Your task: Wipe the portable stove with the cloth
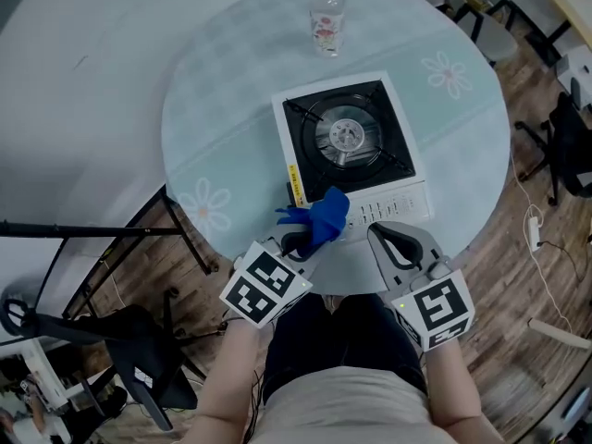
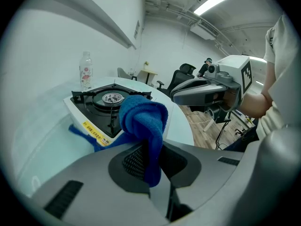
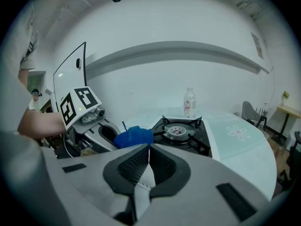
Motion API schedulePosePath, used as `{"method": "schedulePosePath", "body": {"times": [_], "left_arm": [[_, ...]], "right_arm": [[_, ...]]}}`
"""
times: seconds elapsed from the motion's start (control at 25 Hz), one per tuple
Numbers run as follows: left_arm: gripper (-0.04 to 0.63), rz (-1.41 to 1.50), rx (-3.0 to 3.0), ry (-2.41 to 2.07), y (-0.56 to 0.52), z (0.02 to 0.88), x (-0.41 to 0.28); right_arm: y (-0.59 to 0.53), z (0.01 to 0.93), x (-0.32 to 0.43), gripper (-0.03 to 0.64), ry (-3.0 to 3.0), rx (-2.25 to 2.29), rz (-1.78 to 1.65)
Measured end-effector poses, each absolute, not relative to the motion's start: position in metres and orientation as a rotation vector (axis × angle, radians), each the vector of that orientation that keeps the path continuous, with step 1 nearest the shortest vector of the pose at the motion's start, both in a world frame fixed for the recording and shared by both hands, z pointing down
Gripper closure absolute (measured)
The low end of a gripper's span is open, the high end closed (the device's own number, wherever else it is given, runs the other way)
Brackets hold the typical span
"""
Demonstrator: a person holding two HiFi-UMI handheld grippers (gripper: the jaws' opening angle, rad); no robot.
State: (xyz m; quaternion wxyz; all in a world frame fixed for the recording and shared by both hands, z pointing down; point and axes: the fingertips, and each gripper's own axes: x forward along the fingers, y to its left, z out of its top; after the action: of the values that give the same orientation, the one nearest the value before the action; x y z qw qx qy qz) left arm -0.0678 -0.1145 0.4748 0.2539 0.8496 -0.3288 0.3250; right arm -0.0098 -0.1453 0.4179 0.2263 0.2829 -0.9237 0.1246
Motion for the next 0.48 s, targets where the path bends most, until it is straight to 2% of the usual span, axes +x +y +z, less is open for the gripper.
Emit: {"method": "schedulePosePath", "body": {"times": [0.48], "left_arm": [[0.535,0.984,2.34,-0.778,-0.126,0.475,-0.049]], "right_arm": [[-0.156,0.423,0.024,0.594,-2.5,0.903,0.395]]}}
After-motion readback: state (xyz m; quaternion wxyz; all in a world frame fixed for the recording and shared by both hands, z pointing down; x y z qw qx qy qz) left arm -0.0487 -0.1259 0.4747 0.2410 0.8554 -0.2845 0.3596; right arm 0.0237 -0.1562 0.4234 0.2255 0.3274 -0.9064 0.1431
